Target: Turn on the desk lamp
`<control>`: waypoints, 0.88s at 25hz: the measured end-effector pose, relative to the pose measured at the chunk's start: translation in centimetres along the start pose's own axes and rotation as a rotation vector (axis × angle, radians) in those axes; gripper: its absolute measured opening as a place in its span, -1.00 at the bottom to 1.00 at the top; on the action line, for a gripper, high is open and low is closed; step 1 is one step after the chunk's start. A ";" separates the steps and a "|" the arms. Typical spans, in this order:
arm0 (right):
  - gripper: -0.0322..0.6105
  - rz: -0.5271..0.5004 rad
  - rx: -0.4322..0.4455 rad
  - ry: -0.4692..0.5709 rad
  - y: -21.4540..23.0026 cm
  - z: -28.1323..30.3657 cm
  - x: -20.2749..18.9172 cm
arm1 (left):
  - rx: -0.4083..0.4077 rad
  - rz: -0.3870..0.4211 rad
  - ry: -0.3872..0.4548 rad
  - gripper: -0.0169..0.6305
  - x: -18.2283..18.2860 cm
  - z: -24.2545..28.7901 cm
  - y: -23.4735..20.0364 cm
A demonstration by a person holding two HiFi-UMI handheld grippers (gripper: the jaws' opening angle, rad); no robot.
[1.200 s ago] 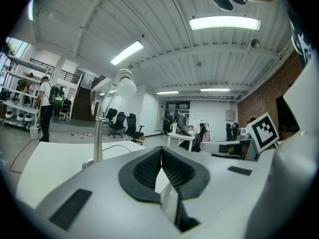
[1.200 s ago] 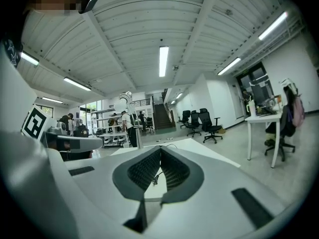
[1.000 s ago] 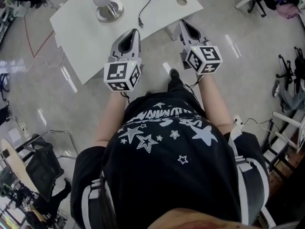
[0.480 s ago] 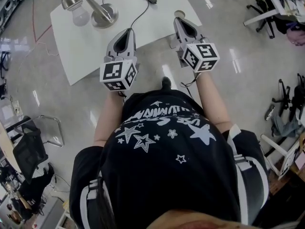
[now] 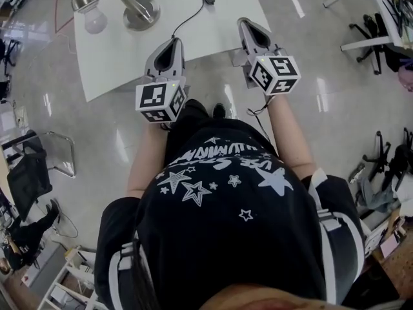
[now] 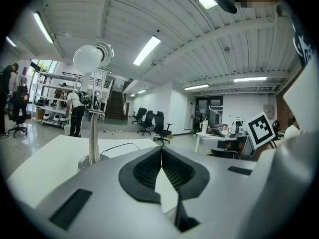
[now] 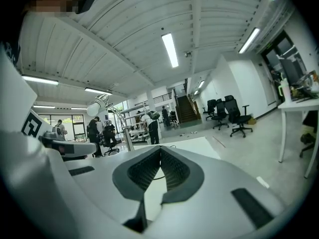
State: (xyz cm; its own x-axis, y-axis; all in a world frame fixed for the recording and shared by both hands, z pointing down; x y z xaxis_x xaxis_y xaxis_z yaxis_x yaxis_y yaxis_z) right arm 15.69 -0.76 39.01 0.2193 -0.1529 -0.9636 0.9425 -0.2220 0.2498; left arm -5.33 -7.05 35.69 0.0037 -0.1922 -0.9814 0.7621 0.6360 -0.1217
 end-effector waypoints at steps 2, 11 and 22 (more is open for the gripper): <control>-0.89 0.004 0.004 -0.009 0.4 0.5 -0.3 | 0.006 -0.005 -0.007 -0.91 -0.4 0.6 -0.2; -0.89 -0.003 -0.036 -0.037 3.4 3.1 0.5 | -0.038 -0.033 -0.026 -0.91 -0.4 6.3 -0.7; -0.89 -0.037 -0.089 -0.029 5.9 7.3 3.5 | -0.122 -0.061 -0.033 -0.91 0.9 12.2 -1.8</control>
State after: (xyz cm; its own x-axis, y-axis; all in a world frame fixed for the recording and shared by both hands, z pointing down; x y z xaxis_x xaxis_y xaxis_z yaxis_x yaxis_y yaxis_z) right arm 20.21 -9.61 37.80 0.1780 -0.1745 -0.9684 0.9688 -0.1413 0.2035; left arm 1.18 -17.50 36.83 -0.0172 -0.2563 -0.9665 0.6773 0.7081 -0.1998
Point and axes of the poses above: the fingertips, and each gripper's own axes: z forward along the fingers, y to its right, x out of its top, the point moved 5 cm from there along -z, backward along the fingers, and after that the axes turned 12 degrees about x, right-handed, at the moved point
